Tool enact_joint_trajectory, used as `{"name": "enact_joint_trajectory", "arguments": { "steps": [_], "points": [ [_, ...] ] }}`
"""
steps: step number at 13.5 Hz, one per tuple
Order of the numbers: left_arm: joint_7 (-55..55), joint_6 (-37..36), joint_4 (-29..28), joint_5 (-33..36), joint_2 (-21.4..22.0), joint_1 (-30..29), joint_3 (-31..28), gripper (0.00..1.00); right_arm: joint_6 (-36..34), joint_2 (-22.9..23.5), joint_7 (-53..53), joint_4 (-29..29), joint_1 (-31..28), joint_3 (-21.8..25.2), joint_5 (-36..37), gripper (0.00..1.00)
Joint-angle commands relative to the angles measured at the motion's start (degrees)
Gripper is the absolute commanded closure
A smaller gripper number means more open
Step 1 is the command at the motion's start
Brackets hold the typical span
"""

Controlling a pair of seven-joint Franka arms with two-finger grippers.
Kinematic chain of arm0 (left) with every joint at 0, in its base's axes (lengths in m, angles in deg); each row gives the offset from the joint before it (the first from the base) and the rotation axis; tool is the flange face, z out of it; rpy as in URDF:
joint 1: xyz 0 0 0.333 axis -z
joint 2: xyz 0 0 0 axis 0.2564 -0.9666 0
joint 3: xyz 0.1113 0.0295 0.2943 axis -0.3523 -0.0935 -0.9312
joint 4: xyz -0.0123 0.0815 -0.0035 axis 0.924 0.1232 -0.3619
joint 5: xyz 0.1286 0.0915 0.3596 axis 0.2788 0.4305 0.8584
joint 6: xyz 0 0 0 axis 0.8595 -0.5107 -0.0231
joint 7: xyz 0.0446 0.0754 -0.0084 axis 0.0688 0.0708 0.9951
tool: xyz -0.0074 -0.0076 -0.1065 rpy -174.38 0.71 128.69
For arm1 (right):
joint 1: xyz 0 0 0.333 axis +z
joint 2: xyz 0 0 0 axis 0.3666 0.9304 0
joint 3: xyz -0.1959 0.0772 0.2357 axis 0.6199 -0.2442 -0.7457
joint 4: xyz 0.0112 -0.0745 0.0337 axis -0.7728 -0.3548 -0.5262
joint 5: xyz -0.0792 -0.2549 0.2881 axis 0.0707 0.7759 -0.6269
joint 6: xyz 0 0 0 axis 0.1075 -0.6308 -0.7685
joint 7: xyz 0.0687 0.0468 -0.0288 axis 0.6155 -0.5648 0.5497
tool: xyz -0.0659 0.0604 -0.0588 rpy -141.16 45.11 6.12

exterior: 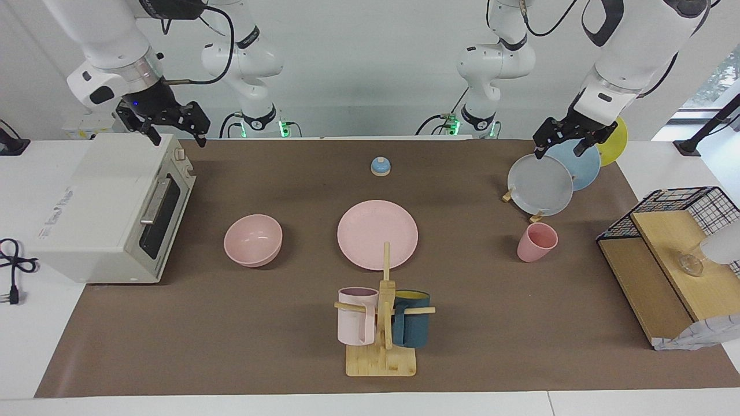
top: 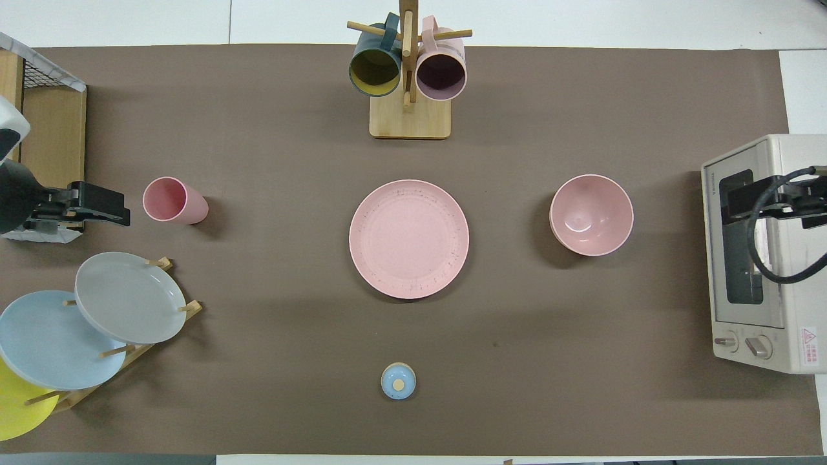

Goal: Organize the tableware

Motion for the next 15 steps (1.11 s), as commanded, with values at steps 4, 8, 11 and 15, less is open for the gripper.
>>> {"name": "enact_joint_trajectory", "arguments": {
  "steps": [4,8,11,15],
  "points": [
    [0.4,1.1,-1.3,-0.9,0.8,0.0,-0.3,0.00,7.8,5.0,-8.1,-0.5,10.9,-1.5,-0.5,0.00],
    [0.1,1.2,-1.3,-0.9,0.8,0.0,-0.3,0.00,20.0,13.1,-10.2,-2.3,14.8,-1.5,0.0,0.00],
    [0.3,1.1,-1.4,-0.9,0.9,0.3,-0.3,0.00,31.0,13.1,-7.9,-12.2,13.7,-1.5,0.0,0.00],
    [0.3,1.3,-1.4,-0.9,0.9,0.4,-0.3,0.00,39.3,13.6,-7.2,-22.2,13.1,-1.4,0.0,0.06]
  ]
}}
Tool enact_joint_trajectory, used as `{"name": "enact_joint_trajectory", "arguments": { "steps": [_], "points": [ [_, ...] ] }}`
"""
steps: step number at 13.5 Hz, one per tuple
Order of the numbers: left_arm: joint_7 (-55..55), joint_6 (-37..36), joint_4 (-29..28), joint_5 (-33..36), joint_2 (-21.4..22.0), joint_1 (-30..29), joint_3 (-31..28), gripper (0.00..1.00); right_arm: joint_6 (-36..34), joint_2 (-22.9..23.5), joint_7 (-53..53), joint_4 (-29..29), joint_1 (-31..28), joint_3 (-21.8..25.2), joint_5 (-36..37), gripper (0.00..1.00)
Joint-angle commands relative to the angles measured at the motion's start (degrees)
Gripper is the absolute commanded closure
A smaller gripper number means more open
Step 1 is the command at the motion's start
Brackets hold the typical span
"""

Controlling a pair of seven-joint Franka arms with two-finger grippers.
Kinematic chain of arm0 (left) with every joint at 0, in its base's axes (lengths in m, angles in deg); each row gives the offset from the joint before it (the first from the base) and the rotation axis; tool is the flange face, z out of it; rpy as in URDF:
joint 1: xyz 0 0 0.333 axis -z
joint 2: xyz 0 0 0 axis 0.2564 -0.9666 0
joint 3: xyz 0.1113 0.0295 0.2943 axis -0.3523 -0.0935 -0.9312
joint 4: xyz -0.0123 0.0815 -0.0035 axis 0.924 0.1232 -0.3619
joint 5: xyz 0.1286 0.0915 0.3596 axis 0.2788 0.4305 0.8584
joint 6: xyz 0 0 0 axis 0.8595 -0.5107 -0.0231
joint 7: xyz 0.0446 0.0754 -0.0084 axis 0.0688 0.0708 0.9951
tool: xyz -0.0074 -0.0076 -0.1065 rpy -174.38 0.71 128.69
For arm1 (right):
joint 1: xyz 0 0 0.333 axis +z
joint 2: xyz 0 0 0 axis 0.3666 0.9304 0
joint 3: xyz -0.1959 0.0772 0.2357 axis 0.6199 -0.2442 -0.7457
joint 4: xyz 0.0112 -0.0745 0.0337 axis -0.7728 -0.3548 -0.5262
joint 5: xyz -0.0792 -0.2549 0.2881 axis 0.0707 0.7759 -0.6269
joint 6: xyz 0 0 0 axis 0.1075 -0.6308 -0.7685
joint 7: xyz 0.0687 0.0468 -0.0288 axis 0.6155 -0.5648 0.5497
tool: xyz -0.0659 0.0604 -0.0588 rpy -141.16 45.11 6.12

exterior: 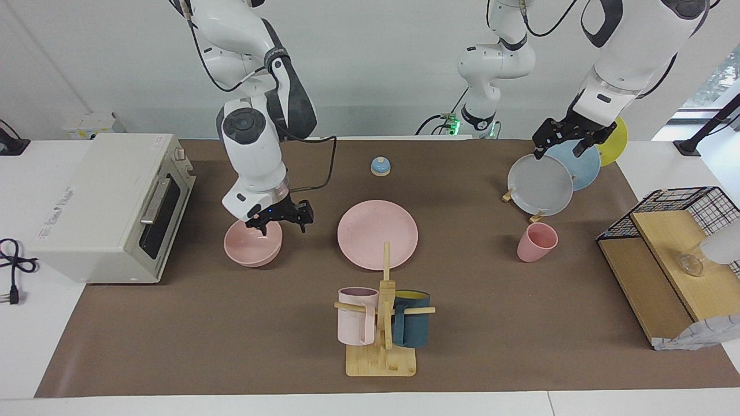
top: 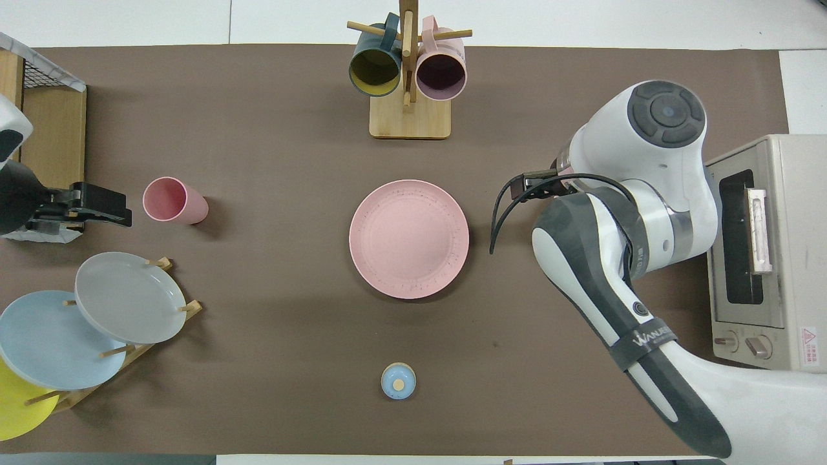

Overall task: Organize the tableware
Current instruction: 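Reach the right gripper to the pink bowl and grasp its rim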

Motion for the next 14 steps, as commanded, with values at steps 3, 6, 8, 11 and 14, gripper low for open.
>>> {"name": "enact_joint_trajectory", "arguments": {
  "steps": [3,6,8,11,14],
  "points": [
    [0.1,1.2,-1.2,-0.7,0.9,0.3,-0.4,0.00,5.1,-1.1,1.0,-7.7,-0.4,-0.3,0.0,0.18],
    [0.4,1.3,-1.1,-0.7,0.8,0.1,-0.4,0.00,5.6,-1.3,1.1,-10.1,-0.3,-0.3,0.9,0.33],
    [0.6,1.3,-1.1,-0.7,0.9,0.2,-0.4,0.00,5.5,-1.5,1.0,-10.6,0.1,-0.2,1.6,0.47],
    [0.7,1.2,-1.2,-0.7,0.9,0.0,-0.5,0.00,4.2,-1.7,0.8,-10.5,0.4,-0.3,8.3,1.00],
    [0.7,1.3,-1.1,-0.7,0.9,0.1,-0.5,0.00,-4.2,-0.8,-0.6,-2.8,3.4,-0.4,10.4,1.00]
  ]
}}
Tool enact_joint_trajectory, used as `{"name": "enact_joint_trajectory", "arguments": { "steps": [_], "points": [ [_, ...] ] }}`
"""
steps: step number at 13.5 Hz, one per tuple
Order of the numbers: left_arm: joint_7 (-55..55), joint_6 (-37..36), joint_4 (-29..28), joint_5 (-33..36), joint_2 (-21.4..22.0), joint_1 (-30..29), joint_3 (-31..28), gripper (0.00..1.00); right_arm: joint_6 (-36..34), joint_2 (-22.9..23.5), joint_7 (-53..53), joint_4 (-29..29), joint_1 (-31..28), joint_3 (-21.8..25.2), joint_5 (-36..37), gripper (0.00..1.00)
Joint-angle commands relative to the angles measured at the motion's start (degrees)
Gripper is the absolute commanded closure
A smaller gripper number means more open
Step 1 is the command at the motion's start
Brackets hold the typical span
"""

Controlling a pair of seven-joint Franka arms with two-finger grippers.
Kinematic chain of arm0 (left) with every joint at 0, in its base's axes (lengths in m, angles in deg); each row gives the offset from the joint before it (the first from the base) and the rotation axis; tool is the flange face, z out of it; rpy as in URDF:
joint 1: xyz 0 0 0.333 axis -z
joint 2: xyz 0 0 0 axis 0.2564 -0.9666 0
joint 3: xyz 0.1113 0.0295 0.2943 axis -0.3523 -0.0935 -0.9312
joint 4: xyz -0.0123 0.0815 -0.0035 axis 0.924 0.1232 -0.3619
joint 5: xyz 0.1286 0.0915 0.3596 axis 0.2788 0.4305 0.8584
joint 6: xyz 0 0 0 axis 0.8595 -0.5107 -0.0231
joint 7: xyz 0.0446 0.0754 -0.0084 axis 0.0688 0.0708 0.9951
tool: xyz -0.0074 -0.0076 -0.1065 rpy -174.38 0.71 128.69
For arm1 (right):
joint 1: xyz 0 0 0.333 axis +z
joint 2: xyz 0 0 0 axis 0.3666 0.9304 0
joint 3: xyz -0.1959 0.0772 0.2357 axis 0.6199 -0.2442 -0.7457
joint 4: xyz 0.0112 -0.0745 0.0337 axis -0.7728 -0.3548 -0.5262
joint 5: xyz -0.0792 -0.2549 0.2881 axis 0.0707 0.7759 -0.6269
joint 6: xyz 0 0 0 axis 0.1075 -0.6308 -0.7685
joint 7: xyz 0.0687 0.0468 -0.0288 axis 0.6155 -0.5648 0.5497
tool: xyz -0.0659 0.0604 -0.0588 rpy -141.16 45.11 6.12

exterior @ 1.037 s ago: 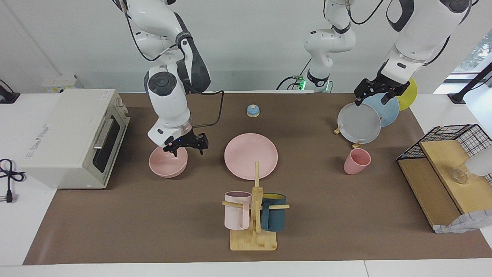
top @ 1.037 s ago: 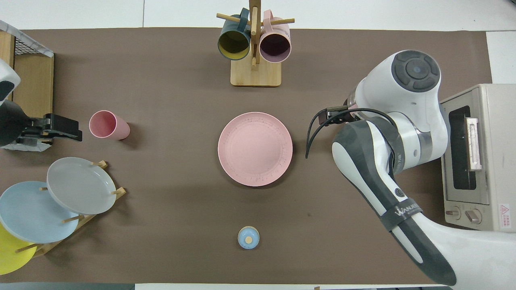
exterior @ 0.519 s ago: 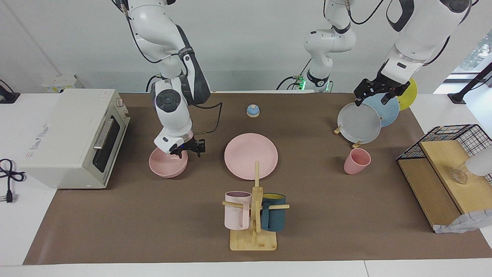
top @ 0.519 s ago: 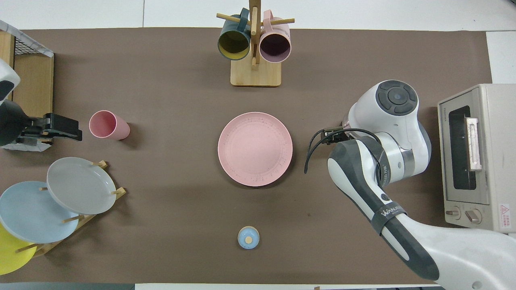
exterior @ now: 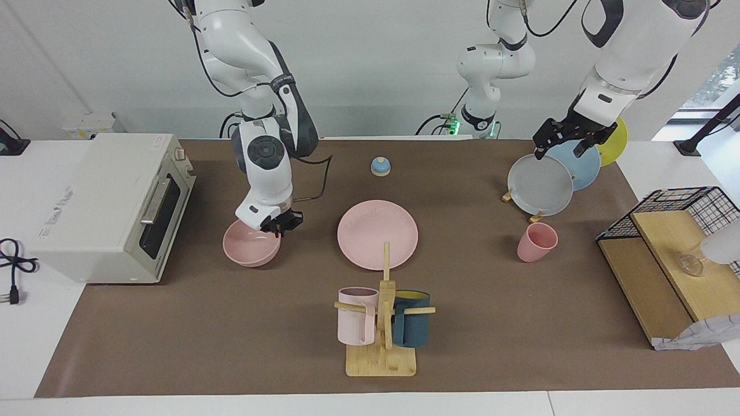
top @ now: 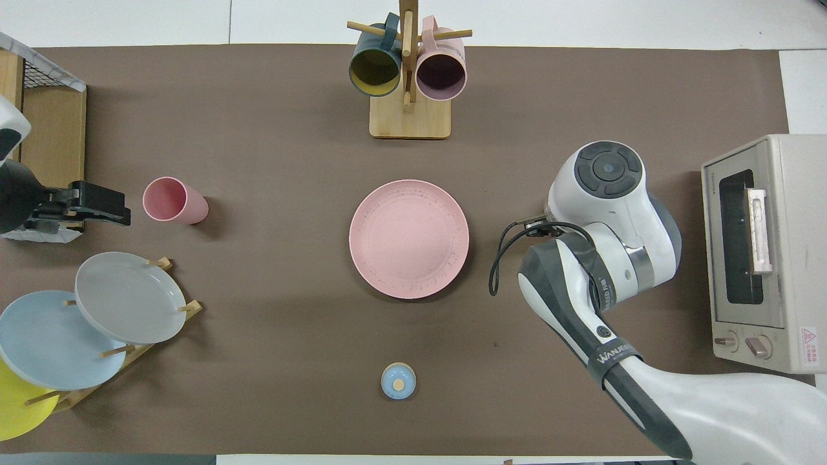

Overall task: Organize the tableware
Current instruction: 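Reach the right gripper to the pink bowl and grasp its rim, then carry the bowl onto the plate while the left gripper reaches the cup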

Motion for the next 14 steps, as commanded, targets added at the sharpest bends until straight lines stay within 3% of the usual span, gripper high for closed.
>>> {"name": "enact_joint_trajectory", "arguments": {
  "steps": [1,3,4,5,7,10,11,14],
  "points": [
    [0.6,0.9,-1.2,-0.7,0.9,0.1,-0.2,0.00,-10.0,1.0,-0.7,9.9,3.1,-0.2,1.4,1.00],
    [0.3,1.7,-2.0,-0.7,1.2,0.8,-0.2,0.00,-18.9,5.1,-2.0,21.5,5.6,-0.2,0.6,1.00],
    [0.7,2.4,-2.2,-0.6,1.1,0.9,-0.1,0.11,-23.6,8.6,-5.9,28.0,8.2,-0.2,0.6,1.00],
    [0.7,2.5,-1.7,-0.6,0.2,0.9,0.1,0.12,-26.4,12.2,-10.2,33.7,11.4,-0.2,0.7,1.00],
    [0.7,6.1,-1.7,-0.7,-3.5,1.0,0.2,0.00,-26.1,20.0,-19.9,42.6,17.7,-0.3,-0.3,1.00],
    [0.5,13.2,-1.7,-0.7,-10.7,1.1,0.2,0.00,-24.1,30.4,-30.4,54.7,22.8,-2.0,-2.0,1.00],
    [0.5,16.1,-2.1,-0.7,-12.9,1.1,0.2,0.00,-24.7,32.5,-32.2,57.2,24.6,-1.7,-2.0,1.00],
    [0.2,22.9,-3.5,-0.7,-16.8,0.6,0.3,0.00,-24.8,34.0,-34.2,57.4,26.8,-1.8,-1.5,1.00]
  ]
}}
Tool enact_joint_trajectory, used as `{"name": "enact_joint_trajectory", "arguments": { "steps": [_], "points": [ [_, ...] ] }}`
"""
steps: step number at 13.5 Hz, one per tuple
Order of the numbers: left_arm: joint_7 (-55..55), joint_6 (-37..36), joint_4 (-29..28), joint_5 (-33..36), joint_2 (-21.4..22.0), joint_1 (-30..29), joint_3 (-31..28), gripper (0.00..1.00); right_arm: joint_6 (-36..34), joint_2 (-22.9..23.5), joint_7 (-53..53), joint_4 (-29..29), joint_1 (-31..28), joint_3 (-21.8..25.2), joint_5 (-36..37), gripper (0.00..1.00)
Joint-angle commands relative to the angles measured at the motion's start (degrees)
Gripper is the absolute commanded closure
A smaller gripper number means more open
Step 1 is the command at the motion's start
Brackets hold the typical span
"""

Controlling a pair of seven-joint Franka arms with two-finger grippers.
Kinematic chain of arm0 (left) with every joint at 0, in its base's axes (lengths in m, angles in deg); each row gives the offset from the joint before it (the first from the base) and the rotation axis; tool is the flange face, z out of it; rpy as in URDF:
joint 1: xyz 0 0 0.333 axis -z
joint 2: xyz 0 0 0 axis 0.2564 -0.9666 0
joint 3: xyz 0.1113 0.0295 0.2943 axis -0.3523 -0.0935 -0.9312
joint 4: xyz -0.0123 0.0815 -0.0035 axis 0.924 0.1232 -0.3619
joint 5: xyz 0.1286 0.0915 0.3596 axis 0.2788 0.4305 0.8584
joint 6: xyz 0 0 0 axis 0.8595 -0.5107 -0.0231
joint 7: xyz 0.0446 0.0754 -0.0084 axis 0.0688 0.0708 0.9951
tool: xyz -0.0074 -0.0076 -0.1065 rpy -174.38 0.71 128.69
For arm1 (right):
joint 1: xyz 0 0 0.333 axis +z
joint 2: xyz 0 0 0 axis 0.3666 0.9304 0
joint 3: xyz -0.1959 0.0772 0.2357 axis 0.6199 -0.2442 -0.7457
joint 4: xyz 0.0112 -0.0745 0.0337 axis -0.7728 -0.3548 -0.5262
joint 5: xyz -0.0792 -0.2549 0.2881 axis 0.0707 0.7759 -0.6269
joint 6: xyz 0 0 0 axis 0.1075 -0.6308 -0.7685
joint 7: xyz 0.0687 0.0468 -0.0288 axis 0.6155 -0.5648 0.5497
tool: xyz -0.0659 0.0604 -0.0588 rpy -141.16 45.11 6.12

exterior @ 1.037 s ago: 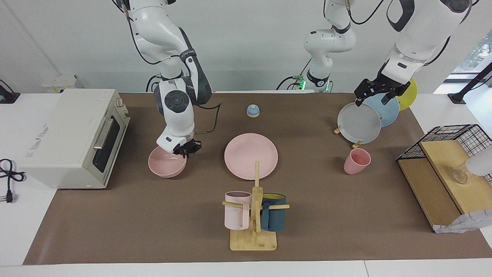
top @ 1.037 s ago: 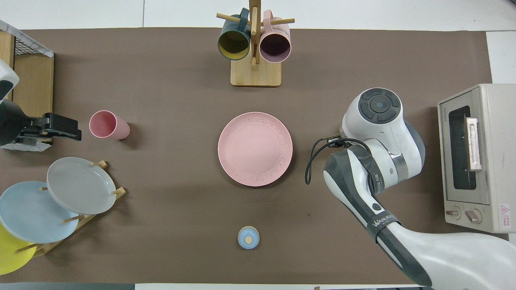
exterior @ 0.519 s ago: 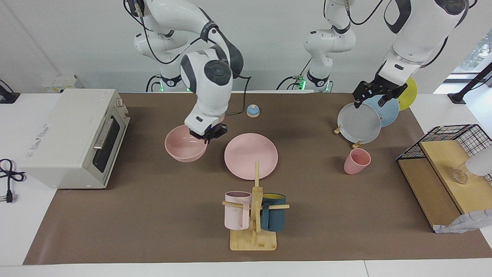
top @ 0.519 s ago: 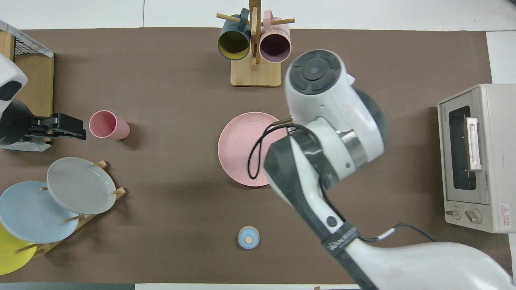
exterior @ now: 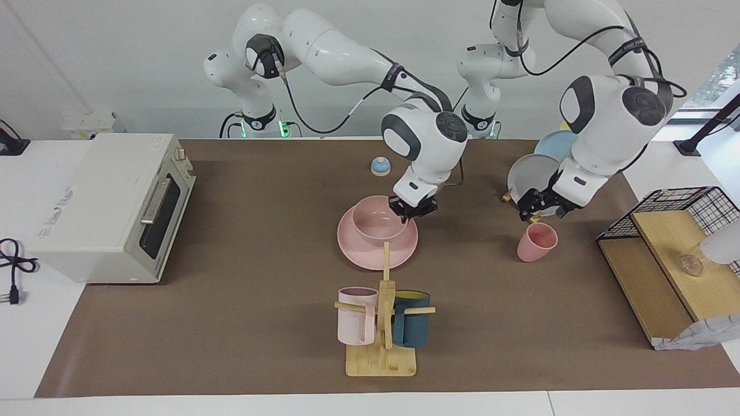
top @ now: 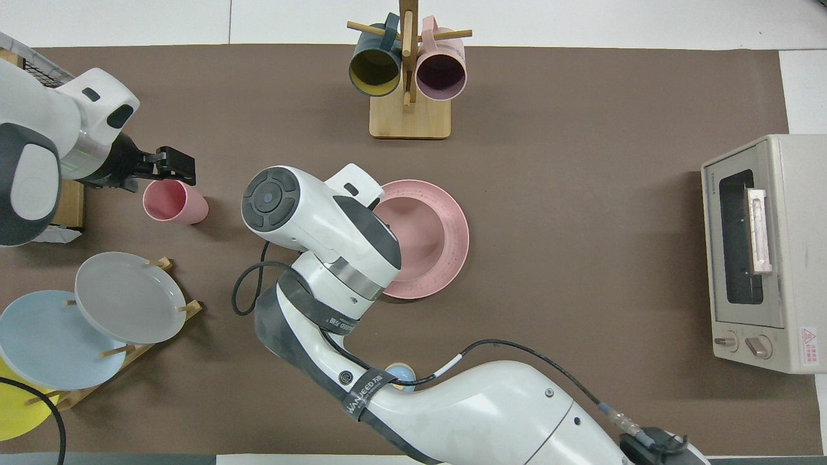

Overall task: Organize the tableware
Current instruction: 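Carry the bowl onto the plate while the left gripper reaches the cup, then release the bowl on the plate while the left gripper grasps the cup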

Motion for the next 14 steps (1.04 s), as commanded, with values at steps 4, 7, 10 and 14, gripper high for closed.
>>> {"name": "enact_joint_trajectory", "arguments": {
  "steps": [4,7,10,14],
  "points": [
    [-0.7,8.3,-5.3,-0.7,-1.6,-0.1,-0.4,0.00,-2.7,2.1,-0.9,3.7,-0.5,-0.1,-0.1,1.00],
    [-0.2,7.9,-7.4,-0.7,-1.1,-0.3,-0.3,0.00,-2.4,1.9,-0.9,3.1,-2.2,-0.1,-0.9,1.00],
    [0.0,8.9,-8.6,-0.8,-0.8,-0.8,-0.3,0.00,-1.2,1.8,-1.0,2.7,-2.3,-0.1,-1.6,1.00],
    [0.1,13.3,-12.9,-0.8,0.3,-0.8,-0.4,0.07,0.5,1.7,-1.2,1.9,-2.3,-0.1,-4.0,1.00]
  ]
}}
